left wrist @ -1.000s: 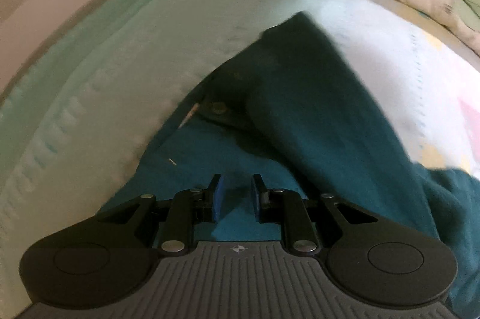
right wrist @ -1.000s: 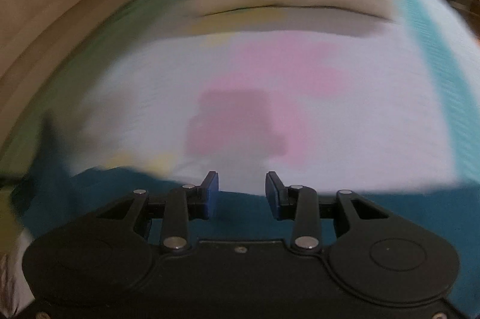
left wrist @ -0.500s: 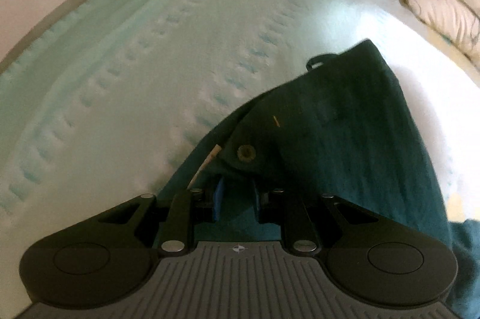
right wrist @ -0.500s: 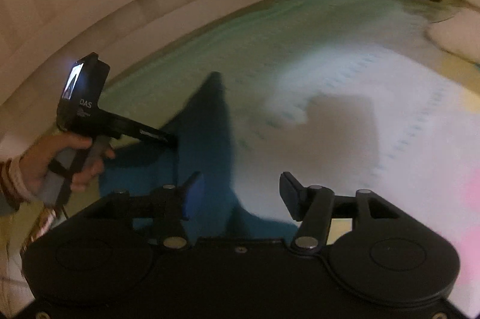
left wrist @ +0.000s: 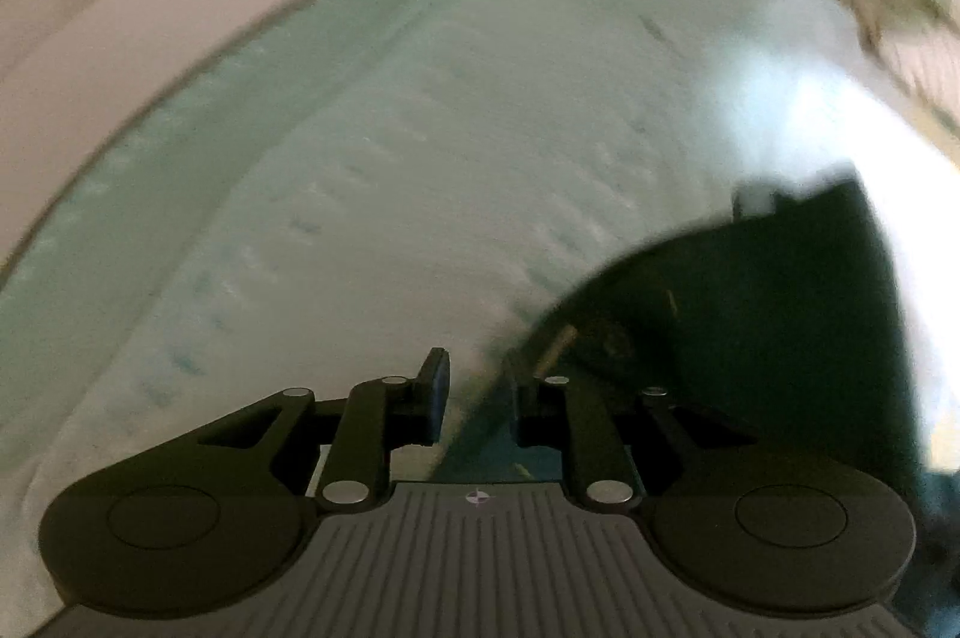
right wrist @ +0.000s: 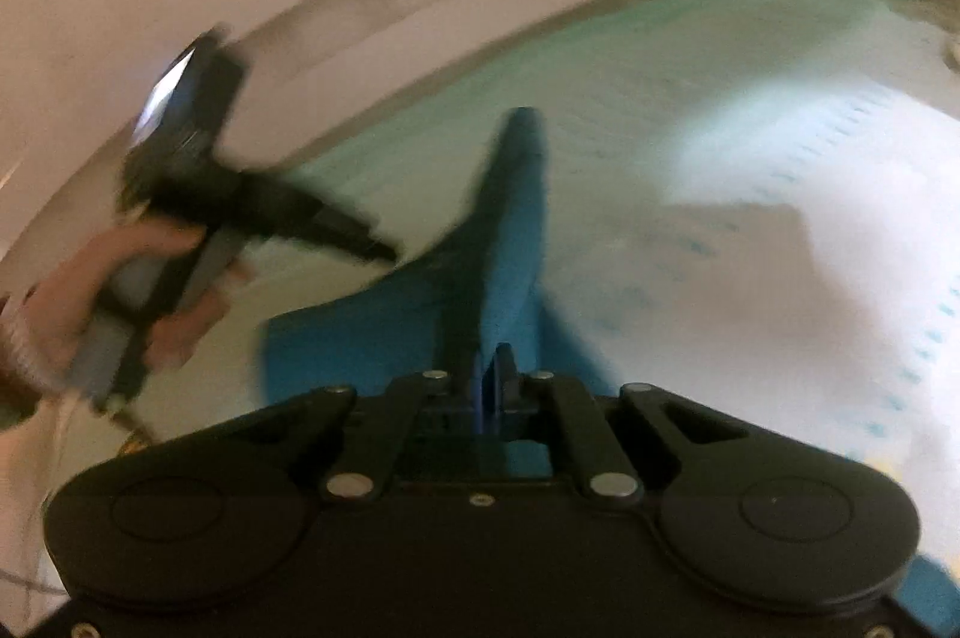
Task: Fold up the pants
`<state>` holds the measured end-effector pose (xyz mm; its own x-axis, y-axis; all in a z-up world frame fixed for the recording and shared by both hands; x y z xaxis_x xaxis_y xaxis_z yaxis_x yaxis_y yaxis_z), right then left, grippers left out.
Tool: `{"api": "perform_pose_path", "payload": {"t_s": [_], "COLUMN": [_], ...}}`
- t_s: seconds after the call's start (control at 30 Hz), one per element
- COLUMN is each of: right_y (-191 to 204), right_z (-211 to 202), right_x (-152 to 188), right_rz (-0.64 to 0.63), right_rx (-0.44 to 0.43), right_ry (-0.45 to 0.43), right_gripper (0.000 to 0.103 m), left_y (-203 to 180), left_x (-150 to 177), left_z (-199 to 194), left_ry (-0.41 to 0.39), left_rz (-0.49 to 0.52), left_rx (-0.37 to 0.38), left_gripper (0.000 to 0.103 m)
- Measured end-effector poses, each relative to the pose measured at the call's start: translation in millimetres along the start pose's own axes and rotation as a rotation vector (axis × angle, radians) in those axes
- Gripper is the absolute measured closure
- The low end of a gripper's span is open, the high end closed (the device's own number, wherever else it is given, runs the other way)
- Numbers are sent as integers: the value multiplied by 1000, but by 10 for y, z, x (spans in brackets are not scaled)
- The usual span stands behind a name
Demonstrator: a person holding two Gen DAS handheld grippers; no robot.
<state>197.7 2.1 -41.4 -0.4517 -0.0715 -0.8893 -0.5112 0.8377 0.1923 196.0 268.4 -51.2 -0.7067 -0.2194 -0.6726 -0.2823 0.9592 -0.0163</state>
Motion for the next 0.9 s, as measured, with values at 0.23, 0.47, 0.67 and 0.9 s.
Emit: {"api": "perform_pose_path", "payload": {"t_s": [0.23,0.47,0.67,0.9], "right_y": [689,688,278,-255], "right_z": [169,229,-351,-771], "right_x": [570,652,239,251], "right_rz": [-169,-113,-68,-41], "right_rx": [-77,-73,-31,103], "right_ry": [125,149,58,69], "right_gripper": [91,84,70,68], "left_y": [141,-264,-490,-649], "left_x": [-249,6,317,606], "left_z": [-563,-641,-531,-587], "left_ry": [-177,-130,-33,39], "left_rz": [-36,37,63,181], "left_rx": [-55,79,152,185], "left_gripper": [84,84,84,84]}}
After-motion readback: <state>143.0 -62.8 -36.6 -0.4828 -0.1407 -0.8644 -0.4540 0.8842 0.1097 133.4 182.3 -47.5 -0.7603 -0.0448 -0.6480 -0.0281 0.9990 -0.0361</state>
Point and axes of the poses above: each gripper's, at about its wrist camera, not at the fingertips, and z roughly the way its jaws point, y to its left, x to its underside, the point moved 4 cm from there along z, roughly the way its jaws point, and after that the axes turned 13 degrees about -y, right-handed, at the moved point
